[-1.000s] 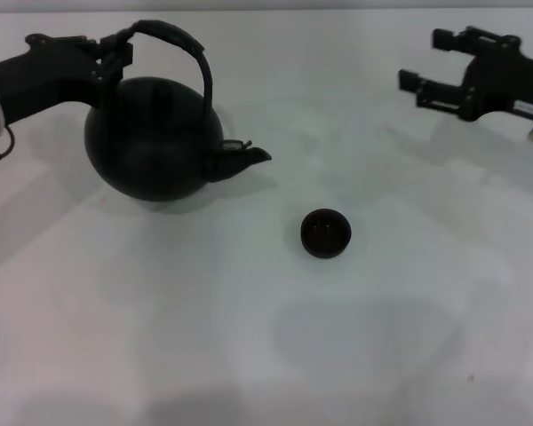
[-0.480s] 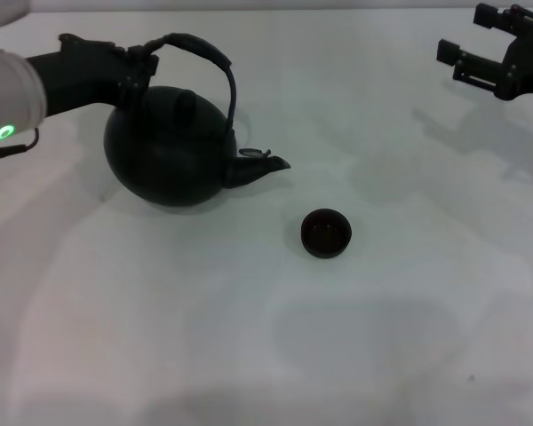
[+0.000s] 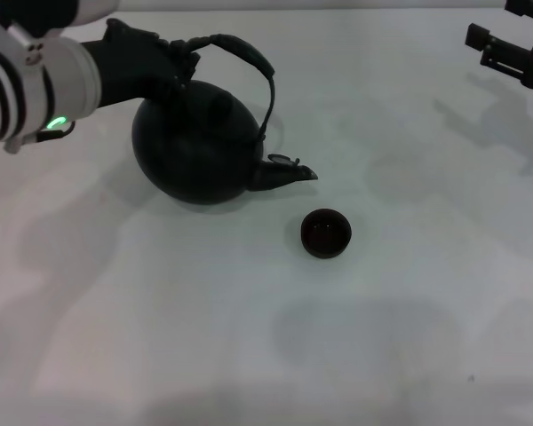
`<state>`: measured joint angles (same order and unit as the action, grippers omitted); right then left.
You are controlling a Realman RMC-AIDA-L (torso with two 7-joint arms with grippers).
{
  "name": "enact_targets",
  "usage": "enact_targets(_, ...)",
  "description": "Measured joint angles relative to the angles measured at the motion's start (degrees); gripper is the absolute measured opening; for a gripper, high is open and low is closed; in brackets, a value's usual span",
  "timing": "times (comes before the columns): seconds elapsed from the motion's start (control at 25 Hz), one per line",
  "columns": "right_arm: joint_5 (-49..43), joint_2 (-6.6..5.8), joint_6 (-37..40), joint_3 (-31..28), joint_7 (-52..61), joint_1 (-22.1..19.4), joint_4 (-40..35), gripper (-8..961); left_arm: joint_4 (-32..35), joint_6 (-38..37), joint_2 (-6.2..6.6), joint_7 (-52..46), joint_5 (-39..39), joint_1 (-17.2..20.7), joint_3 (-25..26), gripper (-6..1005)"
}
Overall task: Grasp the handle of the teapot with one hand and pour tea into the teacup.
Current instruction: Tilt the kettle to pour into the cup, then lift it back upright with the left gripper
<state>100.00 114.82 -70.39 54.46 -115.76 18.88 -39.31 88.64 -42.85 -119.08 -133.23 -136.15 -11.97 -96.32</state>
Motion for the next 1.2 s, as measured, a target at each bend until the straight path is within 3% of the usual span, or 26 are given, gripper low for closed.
enact_targets(0.28, -0.02, -0.03, -0.53, -1.66, -0.13, -0.08, 0.02, 788, 4.66, -0.5, -0.01, -6.38, -9.1, 0.05, -5.19, 127)
enact_targets(1.2, -0.16, -0.12, -0.38, -3.32, -0.13, -0.16, -0.07, 788, 10.65, -5.31, 0.0, -11.2, -18.3, -0.1, -10.47, 126)
